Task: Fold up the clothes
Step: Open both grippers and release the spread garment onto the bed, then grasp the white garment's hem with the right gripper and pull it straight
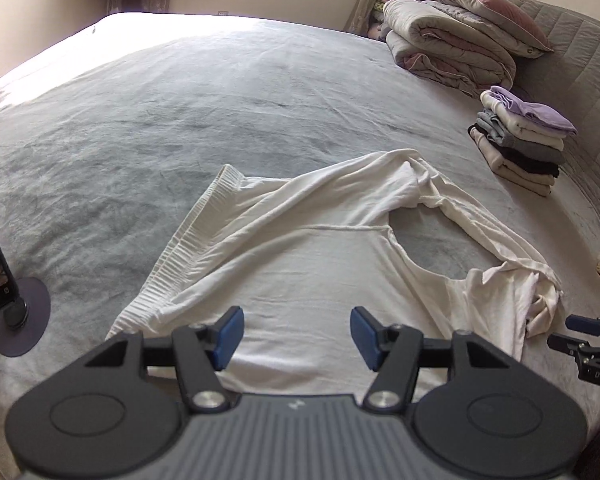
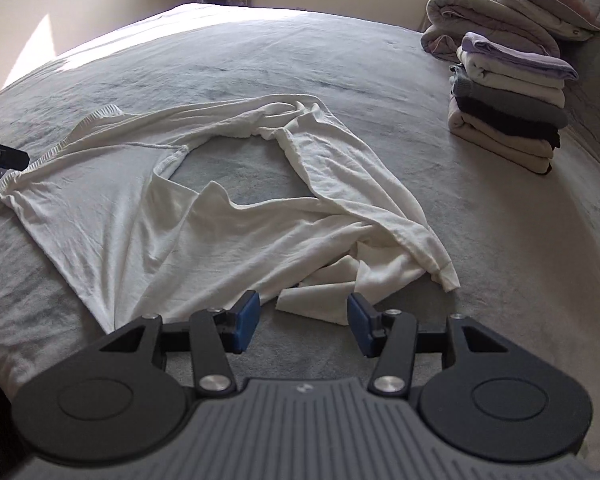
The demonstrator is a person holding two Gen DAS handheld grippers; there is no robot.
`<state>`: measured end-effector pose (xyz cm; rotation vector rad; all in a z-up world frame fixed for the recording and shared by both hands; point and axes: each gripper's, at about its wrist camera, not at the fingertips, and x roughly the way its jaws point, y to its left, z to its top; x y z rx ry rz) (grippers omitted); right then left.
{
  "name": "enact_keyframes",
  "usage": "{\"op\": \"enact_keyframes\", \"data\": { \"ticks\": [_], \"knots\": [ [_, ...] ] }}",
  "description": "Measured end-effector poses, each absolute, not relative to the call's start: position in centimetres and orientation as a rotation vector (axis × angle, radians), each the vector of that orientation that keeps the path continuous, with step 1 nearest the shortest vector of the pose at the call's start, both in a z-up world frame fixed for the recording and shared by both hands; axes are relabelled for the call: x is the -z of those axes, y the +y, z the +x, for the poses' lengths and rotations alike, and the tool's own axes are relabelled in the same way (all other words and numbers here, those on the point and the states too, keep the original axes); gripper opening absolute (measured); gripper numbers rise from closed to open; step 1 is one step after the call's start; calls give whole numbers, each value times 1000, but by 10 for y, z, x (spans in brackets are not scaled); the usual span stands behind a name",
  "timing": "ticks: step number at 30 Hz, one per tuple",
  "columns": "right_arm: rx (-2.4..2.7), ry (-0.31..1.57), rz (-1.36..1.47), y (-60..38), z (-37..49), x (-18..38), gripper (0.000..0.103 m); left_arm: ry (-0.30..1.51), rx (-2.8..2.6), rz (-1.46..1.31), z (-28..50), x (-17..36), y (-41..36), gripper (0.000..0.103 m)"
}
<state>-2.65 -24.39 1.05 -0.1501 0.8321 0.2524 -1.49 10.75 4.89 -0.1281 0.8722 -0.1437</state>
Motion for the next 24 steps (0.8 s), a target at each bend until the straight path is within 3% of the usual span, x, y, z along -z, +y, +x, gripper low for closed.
{"op": "enact_keyframes", "data": {
  "ticks": [7,10,14,15,24],
  "knots": [
    [-164,874,-22,-276,-6,-3,50,860,287,-56,-23,-38,48,60],
    [-153,871,49,-287,-2,6,39,829,343,-23,-32,-33,26,59],
    [-157,890,103,-296,0,17,4,786,425,18,-44,-25,0,56],
    [-148,882,81,-297,1,16,1,781,446,26,-47,-23,-5,56],
    [13,746,135,-348,-18,-9,1,787,551,120,-59,7,-50,53]
  ]
}}
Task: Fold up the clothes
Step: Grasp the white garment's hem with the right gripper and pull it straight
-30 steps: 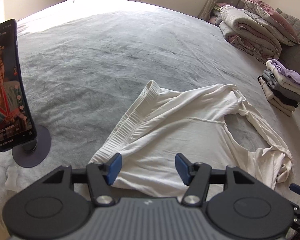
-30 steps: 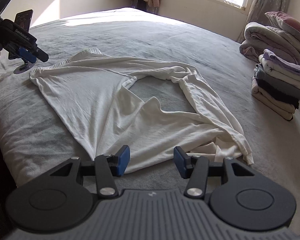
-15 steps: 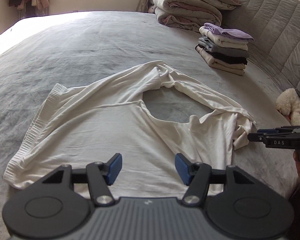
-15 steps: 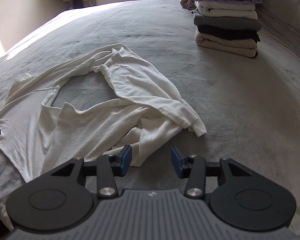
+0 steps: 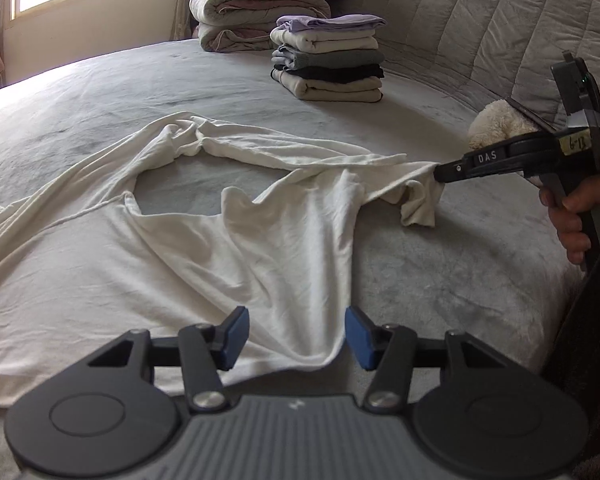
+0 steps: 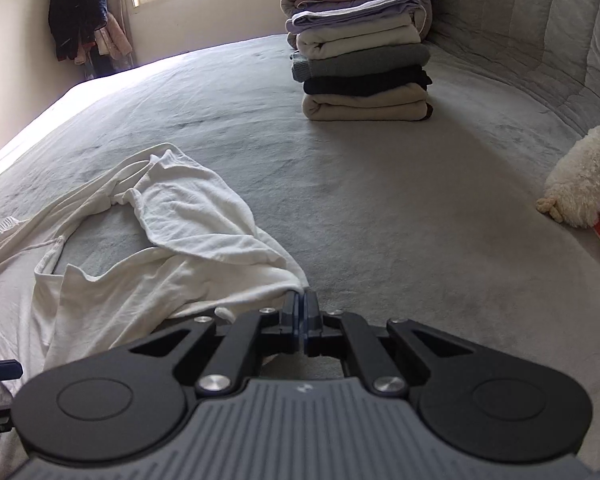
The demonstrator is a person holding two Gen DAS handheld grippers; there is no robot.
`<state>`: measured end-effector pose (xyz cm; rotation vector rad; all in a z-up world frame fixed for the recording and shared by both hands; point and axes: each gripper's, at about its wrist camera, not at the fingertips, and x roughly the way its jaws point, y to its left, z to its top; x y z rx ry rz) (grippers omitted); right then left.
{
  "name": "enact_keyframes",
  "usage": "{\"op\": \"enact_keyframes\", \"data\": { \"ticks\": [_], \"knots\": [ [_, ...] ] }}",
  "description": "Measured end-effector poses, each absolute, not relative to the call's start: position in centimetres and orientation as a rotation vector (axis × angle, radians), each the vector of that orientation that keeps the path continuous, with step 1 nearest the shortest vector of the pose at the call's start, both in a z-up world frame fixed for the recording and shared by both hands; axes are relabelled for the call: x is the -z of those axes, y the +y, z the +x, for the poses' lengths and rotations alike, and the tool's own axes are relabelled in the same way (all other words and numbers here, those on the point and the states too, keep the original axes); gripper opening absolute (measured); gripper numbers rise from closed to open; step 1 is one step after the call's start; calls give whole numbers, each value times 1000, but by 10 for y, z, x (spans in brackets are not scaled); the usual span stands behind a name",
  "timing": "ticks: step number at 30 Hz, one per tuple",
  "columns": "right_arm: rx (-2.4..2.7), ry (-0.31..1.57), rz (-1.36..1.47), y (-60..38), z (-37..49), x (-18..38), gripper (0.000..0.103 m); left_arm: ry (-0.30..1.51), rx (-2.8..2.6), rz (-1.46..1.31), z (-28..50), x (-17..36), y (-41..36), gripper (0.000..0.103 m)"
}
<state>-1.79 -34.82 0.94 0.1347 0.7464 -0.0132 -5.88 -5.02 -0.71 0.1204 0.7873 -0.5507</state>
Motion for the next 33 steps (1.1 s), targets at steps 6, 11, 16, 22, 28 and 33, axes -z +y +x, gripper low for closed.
{"op": "enact_keyframes", "data": {
  "ticks": [6,11,16,22,28,33],
  "knots": [
    [127,678,166,-388,-37,-20,1,784,534,168,-60,19,-62,44],
    [169,648,146,-404,-49,-21,0,769,547,193,-64,21,-67,39],
    [155,657,101,-401,-52,-22,0,764,572,207,-67,21,-69,28],
    [76,694,-57,-383,-58,-31,0,750,629,212,-73,17,-66,27],
    [-59,759,-214,-353,-79,-27,0,731,653,207,-74,18,-69,29],
    [-197,823,-278,-323,-93,-19,0,711,661,214,-74,21,-70,31]
  ]
}}
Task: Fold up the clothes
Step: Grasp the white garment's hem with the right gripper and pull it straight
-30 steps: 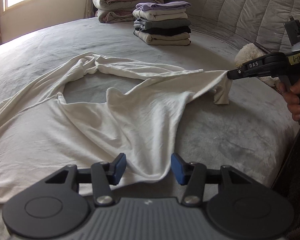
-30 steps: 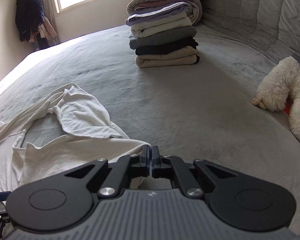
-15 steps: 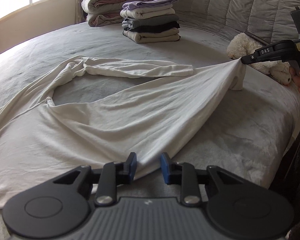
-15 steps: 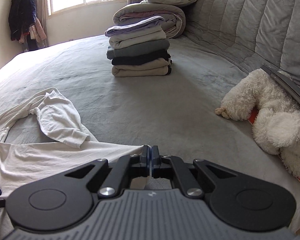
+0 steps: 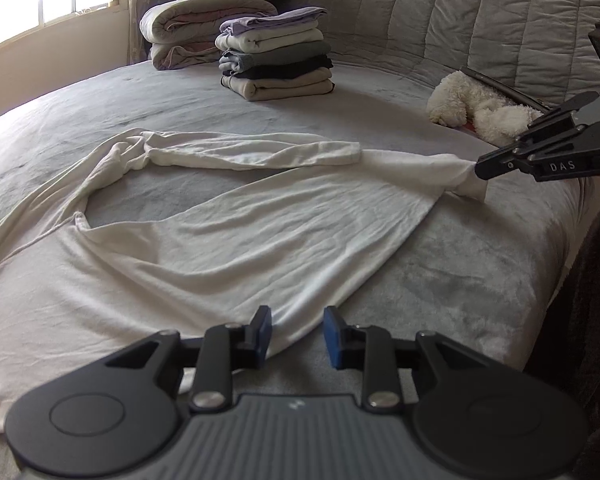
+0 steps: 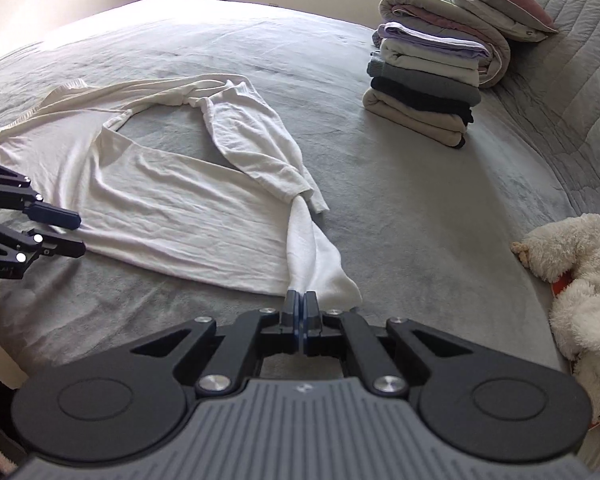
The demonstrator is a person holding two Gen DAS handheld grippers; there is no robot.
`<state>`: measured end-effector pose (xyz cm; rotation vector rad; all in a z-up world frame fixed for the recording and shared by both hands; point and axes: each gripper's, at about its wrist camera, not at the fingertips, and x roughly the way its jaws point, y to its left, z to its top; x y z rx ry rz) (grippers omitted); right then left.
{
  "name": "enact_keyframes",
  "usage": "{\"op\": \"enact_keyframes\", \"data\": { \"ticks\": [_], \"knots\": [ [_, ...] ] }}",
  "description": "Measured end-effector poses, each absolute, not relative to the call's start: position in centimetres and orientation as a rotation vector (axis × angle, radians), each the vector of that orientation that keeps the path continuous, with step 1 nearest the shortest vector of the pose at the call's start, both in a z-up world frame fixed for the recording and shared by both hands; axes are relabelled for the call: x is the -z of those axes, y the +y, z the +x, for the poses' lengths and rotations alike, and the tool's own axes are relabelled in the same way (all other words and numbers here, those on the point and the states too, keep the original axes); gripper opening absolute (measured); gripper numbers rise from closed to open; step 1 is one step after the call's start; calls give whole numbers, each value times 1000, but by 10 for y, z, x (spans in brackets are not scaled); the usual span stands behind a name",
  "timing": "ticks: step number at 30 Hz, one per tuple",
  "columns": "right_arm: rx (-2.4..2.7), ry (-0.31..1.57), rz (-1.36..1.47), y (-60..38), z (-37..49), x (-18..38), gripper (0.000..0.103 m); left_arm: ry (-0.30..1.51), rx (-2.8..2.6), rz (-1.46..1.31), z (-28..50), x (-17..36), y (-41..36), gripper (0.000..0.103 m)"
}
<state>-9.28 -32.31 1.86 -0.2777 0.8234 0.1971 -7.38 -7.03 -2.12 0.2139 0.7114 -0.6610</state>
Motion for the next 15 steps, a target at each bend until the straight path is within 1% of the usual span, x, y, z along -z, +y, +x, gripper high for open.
{"op": "enact_keyframes", "data": {
  "ticks": [7,9,11,14,15],
  "knots": [
    [-289,961,-333,-291,-91,12,2,671,677,278,-80,29,-74,34],
    [-287,985,-333,-288,-89,16,7,667,682,276,-80,29,-73,35],
    [-298,992,-300,-290,-89,11,15,664,686,271,-79,30,-72,36],
    [-307,989,-236,-296,-89,-4,15,656,690,271,-79,31,-72,37],
    [-299,981,-217,-300,-89,-10,17,656,691,270,-79,31,-72,38]
  ]
}}
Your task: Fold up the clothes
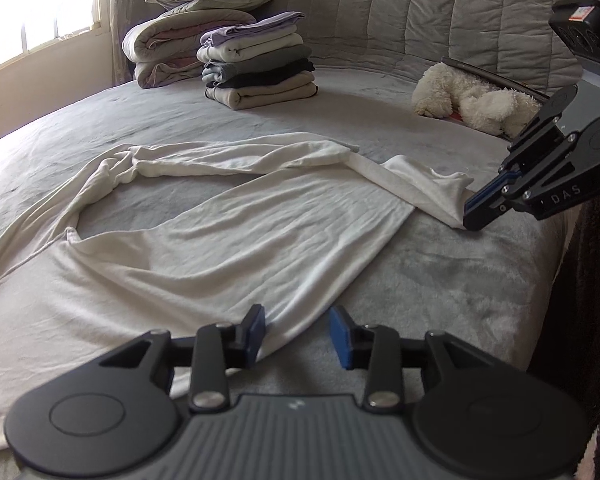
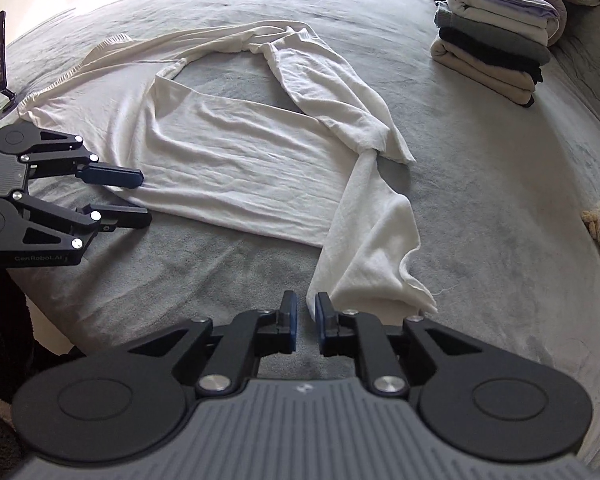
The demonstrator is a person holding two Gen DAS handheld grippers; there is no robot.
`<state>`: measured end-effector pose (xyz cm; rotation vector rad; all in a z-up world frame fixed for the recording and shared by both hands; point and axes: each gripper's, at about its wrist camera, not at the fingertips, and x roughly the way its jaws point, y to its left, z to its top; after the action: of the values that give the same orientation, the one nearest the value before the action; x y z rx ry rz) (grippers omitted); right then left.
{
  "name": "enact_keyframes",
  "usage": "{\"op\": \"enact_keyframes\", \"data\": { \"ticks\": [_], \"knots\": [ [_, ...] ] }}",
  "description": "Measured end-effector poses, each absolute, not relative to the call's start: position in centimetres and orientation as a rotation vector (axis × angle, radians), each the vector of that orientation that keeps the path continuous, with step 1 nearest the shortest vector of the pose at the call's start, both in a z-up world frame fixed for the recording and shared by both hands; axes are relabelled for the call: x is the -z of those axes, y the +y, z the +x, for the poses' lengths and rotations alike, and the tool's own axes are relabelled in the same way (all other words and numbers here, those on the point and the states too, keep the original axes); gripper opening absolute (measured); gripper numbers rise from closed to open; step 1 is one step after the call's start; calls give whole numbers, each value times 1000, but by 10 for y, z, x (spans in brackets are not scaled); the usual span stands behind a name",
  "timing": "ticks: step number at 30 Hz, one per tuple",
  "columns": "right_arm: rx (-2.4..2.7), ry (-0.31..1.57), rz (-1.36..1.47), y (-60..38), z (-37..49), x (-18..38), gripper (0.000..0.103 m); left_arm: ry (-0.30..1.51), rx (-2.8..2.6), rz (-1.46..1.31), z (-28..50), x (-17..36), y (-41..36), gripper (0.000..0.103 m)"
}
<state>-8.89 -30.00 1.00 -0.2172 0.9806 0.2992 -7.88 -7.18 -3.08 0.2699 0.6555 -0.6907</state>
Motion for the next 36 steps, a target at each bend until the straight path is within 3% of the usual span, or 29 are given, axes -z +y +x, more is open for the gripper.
{"op": "enact_keyframes", "data": {
  "ticks": [1,3,10,14,17,20,22,23,24,36],
  "knots": [
    [-281,970,-201,-304,-88,-15,20,655,691,269,-79,31,-72,38],
    [-243,949,-170,-313,-86,-24,40,655,691,262,-78,30,-72,39],
    [-125,960,-116,-340,-66,-23,41,646,700,247,-74,31,-72,39],
    [-98,1004,-124,-344,-54,-12,35,638,707,244,-73,34,-74,39],
    [-80,1041,-124,-348,-45,-2,20,636,701,238,-72,35,-77,37],
    [-68,1062,-103,-353,-39,4,4,627,701,236,-73,37,-79,29],
    [-40,1052,-111,-356,-37,3,3,622,696,235,-73,37,-80,17],
    [-16,1040,-127,-357,-35,1,2,623,691,231,-72,36,-80,6],
    [11,1027,-151,-359,-34,0,2,625,686,228,-71,36,-80,4],
    [225,903,-284,-378,6,-9,2,615,699,213,-72,28,-75,3]
  ]
}}
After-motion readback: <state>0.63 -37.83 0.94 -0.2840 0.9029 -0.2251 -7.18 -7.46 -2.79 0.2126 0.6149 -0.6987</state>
